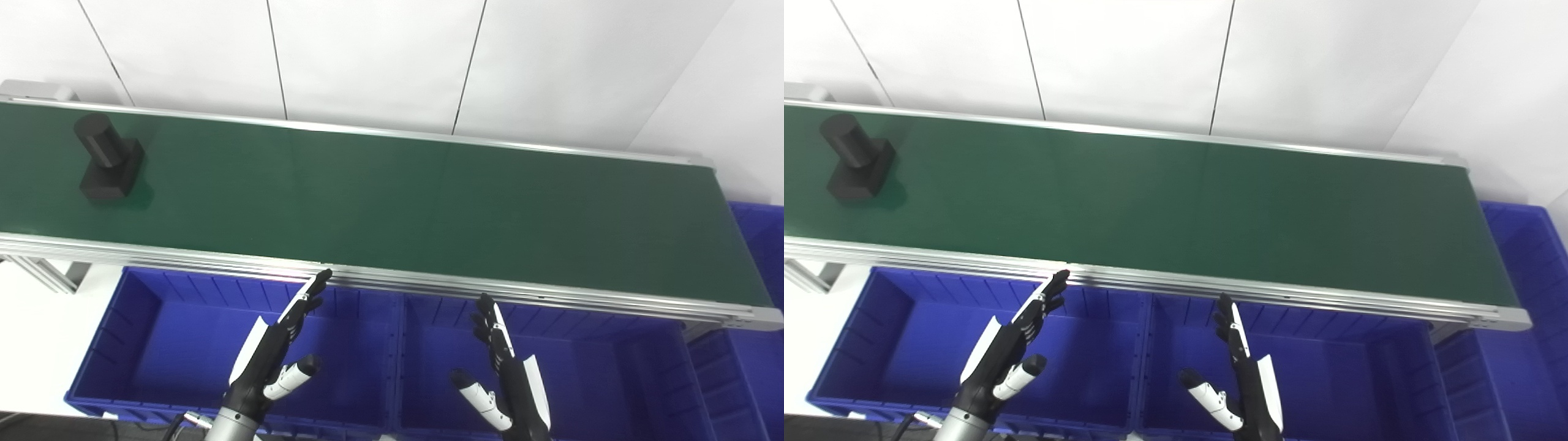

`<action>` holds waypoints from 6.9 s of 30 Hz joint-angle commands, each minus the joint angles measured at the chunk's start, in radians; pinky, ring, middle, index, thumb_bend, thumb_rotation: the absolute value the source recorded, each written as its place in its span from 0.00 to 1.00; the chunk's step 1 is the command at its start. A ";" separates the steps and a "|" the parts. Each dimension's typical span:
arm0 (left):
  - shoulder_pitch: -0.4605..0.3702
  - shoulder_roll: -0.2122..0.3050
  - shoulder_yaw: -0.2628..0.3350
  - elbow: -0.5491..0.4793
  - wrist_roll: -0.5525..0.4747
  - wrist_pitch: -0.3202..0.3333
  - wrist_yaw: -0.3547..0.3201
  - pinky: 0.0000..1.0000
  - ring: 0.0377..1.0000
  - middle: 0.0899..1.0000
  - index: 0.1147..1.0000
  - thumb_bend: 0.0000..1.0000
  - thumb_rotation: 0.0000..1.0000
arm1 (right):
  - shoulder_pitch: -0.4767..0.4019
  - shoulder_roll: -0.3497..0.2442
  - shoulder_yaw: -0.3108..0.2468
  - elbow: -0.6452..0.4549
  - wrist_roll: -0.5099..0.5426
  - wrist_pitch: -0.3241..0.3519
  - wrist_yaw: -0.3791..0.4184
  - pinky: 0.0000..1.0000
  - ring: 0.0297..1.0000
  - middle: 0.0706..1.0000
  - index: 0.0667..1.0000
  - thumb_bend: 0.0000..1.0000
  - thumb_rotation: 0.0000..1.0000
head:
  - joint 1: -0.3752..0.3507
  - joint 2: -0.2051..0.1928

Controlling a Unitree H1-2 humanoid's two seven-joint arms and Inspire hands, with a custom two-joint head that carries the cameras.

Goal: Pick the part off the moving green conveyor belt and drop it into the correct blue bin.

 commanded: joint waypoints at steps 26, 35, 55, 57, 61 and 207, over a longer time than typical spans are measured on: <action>-0.018 0.002 -0.026 0.013 -0.012 -0.045 0.024 0.94 0.96 0.96 0.93 0.76 0.93 | -0.015 -0.009 0.006 0.008 0.001 -0.059 -0.033 0.89 0.93 0.95 0.99 0.70 0.78 | 0.016 -0.031; -0.028 0.003 -0.092 0.055 0.051 -0.045 0.139 0.87 0.92 0.93 0.90 0.77 0.92 | -0.020 -0.042 0.019 0.042 0.017 -0.060 -0.058 0.90 0.93 0.96 0.99 0.70 0.80 | 0.214 -0.154; -0.093 0.056 -0.283 0.125 0.111 -0.044 0.412 0.78 0.84 0.86 0.83 0.80 0.77 | -0.060 -0.124 0.103 0.088 0.103 -0.060 -0.126 0.96 0.97 0.98 1.00 0.62 0.85 | 0.338 -0.278; -0.098 0.062 -0.292 0.129 0.105 -0.044 0.417 0.79 0.85 0.86 0.83 0.80 0.77 | -0.063 -0.125 0.106 0.090 0.101 -0.060 -0.130 0.96 0.97 0.98 1.00 0.62 0.85 | 0.338 -0.286; -0.109 0.074 -0.314 0.136 0.111 -0.045 0.447 0.78 0.84 0.86 0.82 0.81 0.77 | -0.069 -0.127 0.113 0.095 0.085 -0.060 -0.155 0.95 0.96 0.97 1.00 0.64 0.86 | 0.338 -0.294; -0.015 0.130 -0.268 0.042 0.049 -0.044 0.355 0.89 0.92 0.91 0.89 0.82 0.96 | -1.358 0.179 0.139 1.075 -0.233 0.296 -0.084 0.79 0.88 0.93 0.94 1.00 0.52 | 0.010 -0.182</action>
